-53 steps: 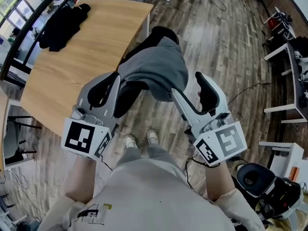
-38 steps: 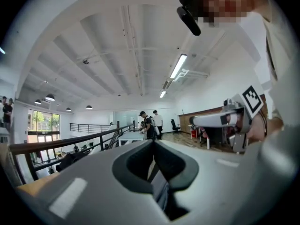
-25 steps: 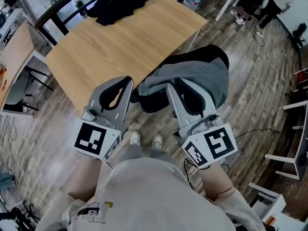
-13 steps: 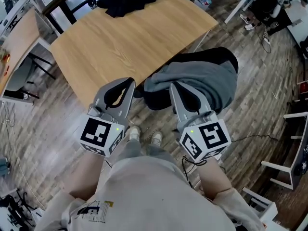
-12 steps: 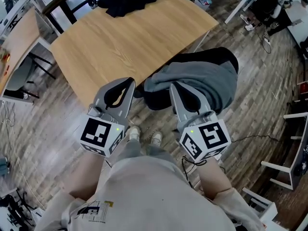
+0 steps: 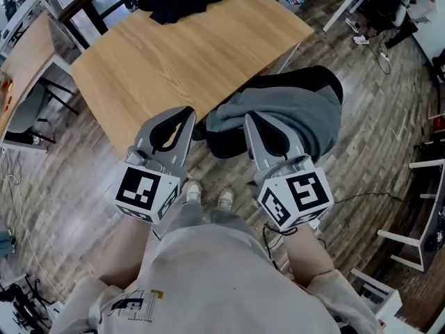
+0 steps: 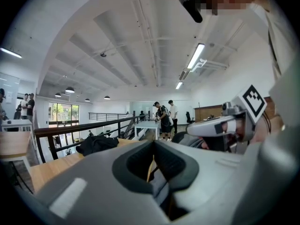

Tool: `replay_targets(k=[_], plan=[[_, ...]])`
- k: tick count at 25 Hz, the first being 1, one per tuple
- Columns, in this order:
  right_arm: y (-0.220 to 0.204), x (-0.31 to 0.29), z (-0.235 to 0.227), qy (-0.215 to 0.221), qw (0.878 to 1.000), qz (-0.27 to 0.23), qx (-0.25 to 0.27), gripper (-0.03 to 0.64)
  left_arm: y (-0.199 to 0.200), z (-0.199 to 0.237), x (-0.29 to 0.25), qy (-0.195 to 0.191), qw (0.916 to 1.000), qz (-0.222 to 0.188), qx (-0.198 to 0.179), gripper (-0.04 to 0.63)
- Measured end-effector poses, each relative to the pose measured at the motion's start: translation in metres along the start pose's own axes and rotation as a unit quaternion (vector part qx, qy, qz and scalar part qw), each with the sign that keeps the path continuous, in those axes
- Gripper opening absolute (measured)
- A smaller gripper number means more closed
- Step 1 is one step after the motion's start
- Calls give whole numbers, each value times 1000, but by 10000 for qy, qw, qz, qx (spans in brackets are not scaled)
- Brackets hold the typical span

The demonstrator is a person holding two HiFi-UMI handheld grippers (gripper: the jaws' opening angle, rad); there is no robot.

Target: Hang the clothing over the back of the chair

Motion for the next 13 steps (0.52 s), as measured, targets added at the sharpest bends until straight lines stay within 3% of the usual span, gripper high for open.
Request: replay_targets(k=[13], plan=[[15,-8,-4,-26,9998,-189,53,0,20,9,-7,293,9983,-503,-71,2]])
Point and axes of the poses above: the fingertips, and each gripper's own axes: x backward along the fingers, z to its left, y out of its top, the point moved 6 cm from there along x, backward along the fingers, and after that the axes turned 11 degrees about -x, right-handed, at the moved point
